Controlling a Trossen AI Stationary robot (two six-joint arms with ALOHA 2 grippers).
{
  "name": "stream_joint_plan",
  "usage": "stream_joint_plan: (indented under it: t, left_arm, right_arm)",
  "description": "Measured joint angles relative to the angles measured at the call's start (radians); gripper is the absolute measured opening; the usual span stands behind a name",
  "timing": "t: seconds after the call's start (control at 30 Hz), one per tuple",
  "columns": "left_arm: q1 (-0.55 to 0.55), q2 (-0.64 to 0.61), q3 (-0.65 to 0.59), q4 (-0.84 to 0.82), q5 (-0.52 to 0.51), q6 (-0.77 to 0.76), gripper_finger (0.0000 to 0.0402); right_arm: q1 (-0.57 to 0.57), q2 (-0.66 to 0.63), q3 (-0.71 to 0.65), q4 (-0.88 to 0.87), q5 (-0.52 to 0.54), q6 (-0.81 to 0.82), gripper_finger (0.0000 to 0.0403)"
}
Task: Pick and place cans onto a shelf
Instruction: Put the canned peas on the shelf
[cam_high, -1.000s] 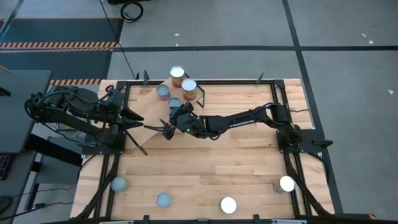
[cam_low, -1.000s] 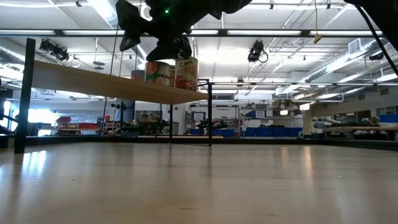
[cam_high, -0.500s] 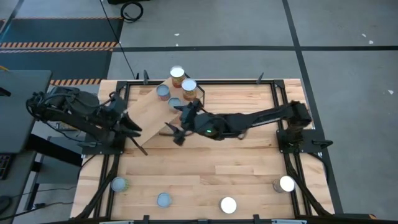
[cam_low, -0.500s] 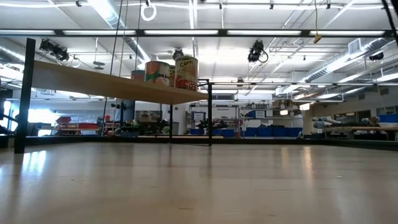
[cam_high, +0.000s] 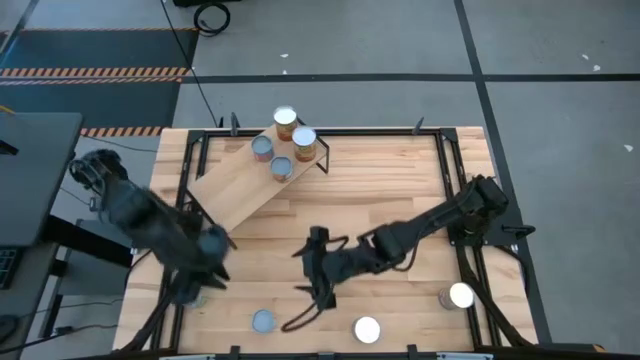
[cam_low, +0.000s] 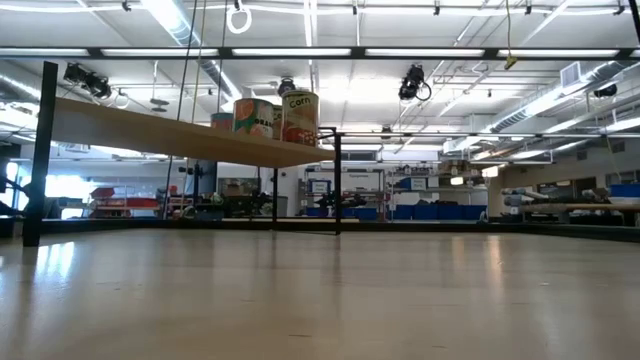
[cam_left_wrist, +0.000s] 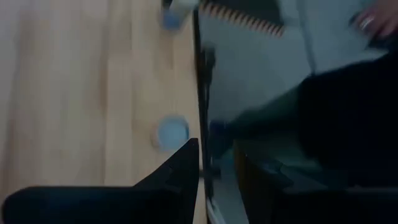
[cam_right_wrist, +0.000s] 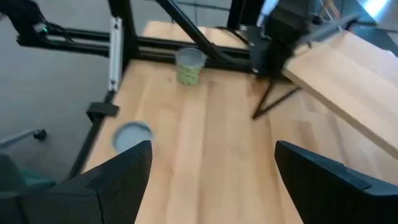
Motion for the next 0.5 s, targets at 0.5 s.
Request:
stream_joint_plan:
  t: [0.5]
  left_arm:
    - [-0.272, 0.41, -0.001, -0.107, 0.151, -0.056, 0.0135]
  right_arm:
    - [0.076, 0.017, 0.0, -0.001, 0.07, 0.056, 0.0348]
